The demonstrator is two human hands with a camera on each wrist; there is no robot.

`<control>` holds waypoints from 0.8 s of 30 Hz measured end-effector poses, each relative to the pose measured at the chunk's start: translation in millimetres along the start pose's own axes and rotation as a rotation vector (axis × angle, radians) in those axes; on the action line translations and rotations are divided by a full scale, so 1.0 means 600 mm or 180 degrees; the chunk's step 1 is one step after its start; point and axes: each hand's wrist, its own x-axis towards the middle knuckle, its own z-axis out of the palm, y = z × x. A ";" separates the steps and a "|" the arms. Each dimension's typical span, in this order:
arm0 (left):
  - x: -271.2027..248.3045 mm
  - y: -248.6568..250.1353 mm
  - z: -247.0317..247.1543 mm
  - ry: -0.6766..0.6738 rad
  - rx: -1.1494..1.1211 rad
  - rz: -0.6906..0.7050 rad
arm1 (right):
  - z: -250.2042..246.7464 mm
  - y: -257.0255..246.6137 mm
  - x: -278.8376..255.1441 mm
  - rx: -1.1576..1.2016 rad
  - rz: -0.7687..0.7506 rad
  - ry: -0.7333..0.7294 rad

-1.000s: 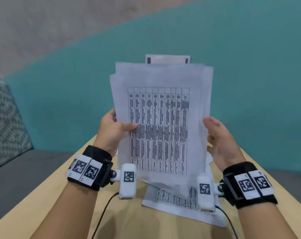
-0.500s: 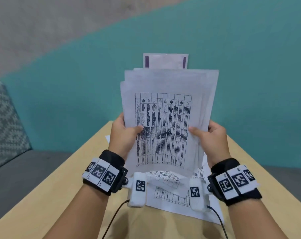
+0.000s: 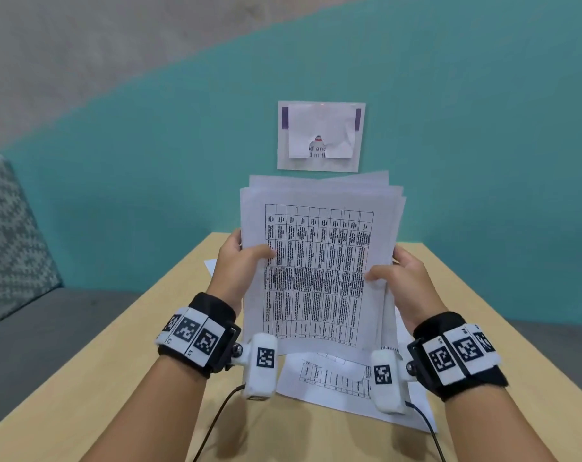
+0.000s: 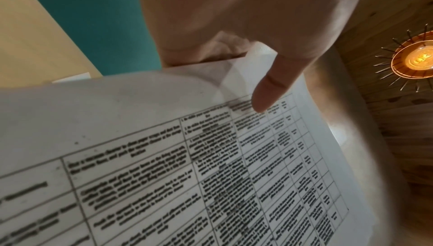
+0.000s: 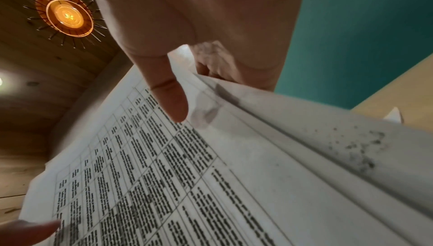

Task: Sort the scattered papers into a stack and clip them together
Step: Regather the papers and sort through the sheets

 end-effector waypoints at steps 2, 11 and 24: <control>0.000 -0.001 -0.001 -0.0044 0.0040 -0.0043 | -0.002 0.008 0.000 -0.0154 0.0163 -0.0139; -0.004 -0.004 -0.006 -0.0142 0.0017 -0.0129 | -0.003 0.019 -0.001 -0.0366 0.0254 -0.0243; -0.009 0.011 0.021 -0.0101 0.0077 0.0075 | 0.023 -0.027 -0.011 0.0163 -0.0354 0.0328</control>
